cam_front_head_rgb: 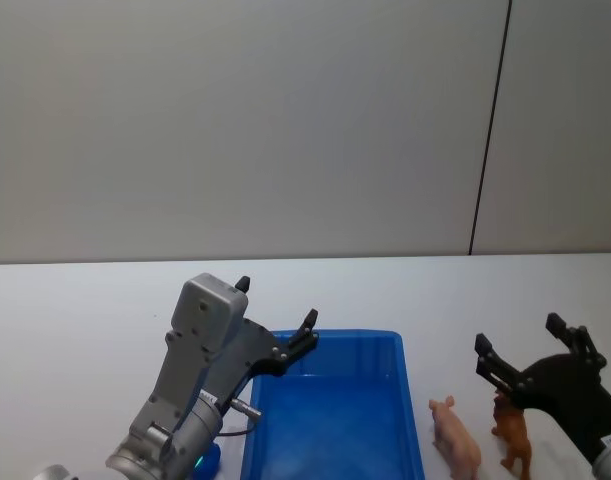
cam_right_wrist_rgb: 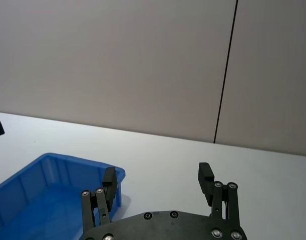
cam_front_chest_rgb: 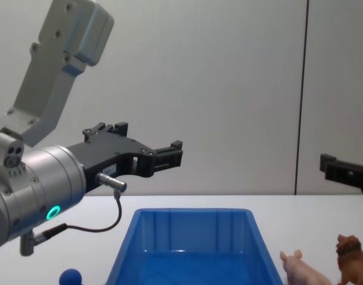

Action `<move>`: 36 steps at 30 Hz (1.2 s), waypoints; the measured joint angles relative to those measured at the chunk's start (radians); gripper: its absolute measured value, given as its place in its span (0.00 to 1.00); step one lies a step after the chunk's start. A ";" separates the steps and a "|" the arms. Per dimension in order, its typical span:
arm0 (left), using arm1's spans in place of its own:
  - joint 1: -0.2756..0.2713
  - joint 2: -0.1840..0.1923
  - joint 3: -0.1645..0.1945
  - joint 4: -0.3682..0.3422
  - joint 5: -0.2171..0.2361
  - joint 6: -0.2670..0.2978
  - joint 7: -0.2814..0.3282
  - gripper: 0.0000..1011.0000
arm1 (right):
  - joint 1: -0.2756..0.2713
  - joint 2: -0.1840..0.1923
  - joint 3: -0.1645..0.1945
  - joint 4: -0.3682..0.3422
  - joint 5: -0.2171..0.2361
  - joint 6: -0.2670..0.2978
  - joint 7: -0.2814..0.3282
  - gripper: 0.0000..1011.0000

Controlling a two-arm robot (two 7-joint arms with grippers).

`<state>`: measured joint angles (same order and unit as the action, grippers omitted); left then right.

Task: Pick up the two dolls from the table and place them into the box.

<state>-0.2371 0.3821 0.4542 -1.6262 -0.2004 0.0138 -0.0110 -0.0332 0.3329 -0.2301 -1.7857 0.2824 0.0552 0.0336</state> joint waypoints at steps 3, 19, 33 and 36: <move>0.000 0.000 0.000 0.000 0.000 0.000 0.000 0.99 | -0.014 -0.001 -0.002 -0.012 0.000 0.016 -0.023 0.99; 0.000 0.000 0.000 0.000 0.000 0.000 0.000 0.99 | -0.098 0.014 0.003 -0.045 0.016 0.096 -0.123 0.99; 0.000 0.000 0.000 0.000 0.000 0.000 0.000 0.99 | -0.111 0.019 0.015 0.011 0.011 0.109 -0.130 0.99; 0.000 0.000 0.000 0.000 0.000 0.000 0.000 0.99 | -0.102 0.015 0.015 0.031 0.006 0.106 -0.119 0.99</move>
<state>-0.2371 0.3821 0.4542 -1.6262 -0.2004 0.0138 -0.0109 -0.1357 0.3475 -0.2149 -1.7551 0.2881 0.1615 -0.0855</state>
